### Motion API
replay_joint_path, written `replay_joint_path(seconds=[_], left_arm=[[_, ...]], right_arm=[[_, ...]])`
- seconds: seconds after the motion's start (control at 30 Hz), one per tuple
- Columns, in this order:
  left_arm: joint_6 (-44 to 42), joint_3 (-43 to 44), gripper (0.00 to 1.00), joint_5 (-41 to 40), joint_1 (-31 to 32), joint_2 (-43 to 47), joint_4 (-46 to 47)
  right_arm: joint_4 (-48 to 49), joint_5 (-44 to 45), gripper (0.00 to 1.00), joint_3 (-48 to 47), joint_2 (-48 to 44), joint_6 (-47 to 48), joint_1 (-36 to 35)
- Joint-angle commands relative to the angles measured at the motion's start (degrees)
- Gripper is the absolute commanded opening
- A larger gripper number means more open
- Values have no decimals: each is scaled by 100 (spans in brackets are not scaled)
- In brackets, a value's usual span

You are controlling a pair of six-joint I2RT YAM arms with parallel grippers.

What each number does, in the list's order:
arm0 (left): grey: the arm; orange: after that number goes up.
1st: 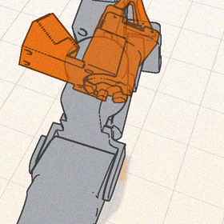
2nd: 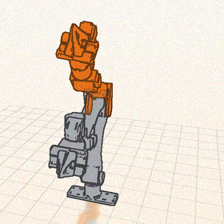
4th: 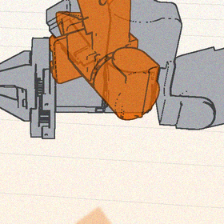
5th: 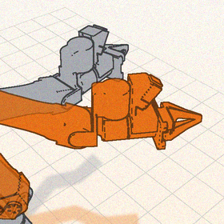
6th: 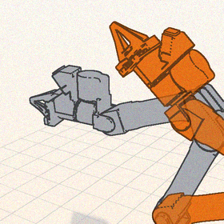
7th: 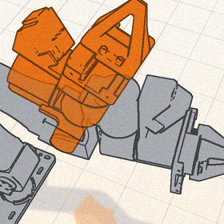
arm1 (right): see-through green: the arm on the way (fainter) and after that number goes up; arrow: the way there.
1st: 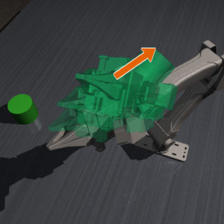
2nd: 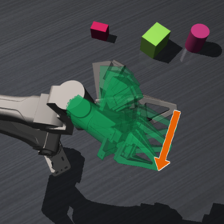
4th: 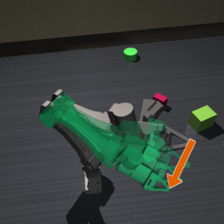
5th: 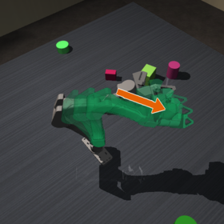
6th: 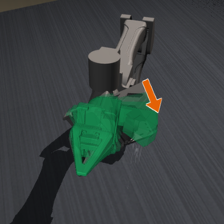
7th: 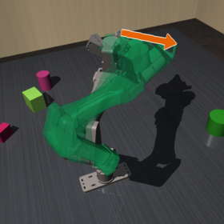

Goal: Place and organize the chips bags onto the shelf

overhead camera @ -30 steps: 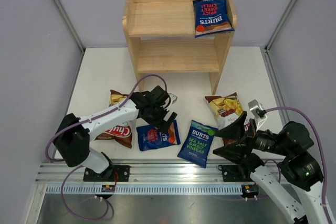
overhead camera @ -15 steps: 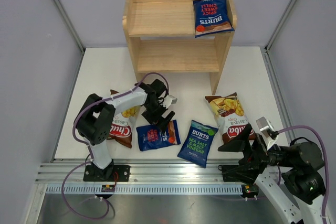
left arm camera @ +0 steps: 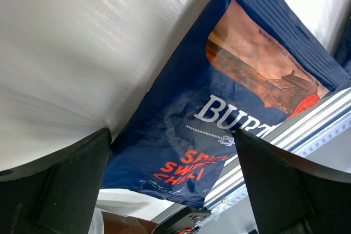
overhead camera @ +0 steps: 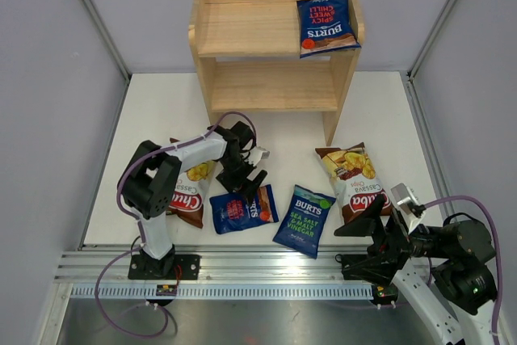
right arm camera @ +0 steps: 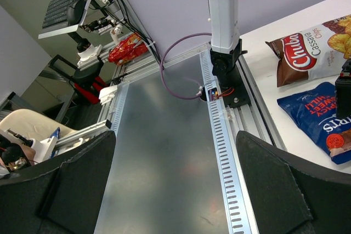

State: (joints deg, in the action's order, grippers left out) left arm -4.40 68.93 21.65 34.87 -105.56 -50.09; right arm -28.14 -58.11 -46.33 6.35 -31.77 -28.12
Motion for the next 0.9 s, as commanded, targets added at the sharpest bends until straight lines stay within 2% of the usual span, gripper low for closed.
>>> replay_joint_path(seconds=[0.0, 0.27, 0.43, 0.6, 0.8, 0.87], left_arm=[[63, 191, 99, 32, 37, 26, 122], [-52, 420, 99, -257, 81, 264, 16], [-78, 227, 98, -214, 81, 9, 25], [36, 121, 81, -152, 99, -193, 43], [168, 42, 64, -64, 107, 61, 166], [255, 7, 56, -91, 107, 149, 236]], right_arm=[[248, -139, 99, 45, 86, -57, 8], [379, -140, 100, 124, 174, -119, 8], [415, -157, 99, 106, 235, -119, 8], [397, -148, 99, 89, 253, -101, -1], [353, 27, 100, 159, 323, -75, 8], [336, 106, 99, 168, 367, -75, 8]])
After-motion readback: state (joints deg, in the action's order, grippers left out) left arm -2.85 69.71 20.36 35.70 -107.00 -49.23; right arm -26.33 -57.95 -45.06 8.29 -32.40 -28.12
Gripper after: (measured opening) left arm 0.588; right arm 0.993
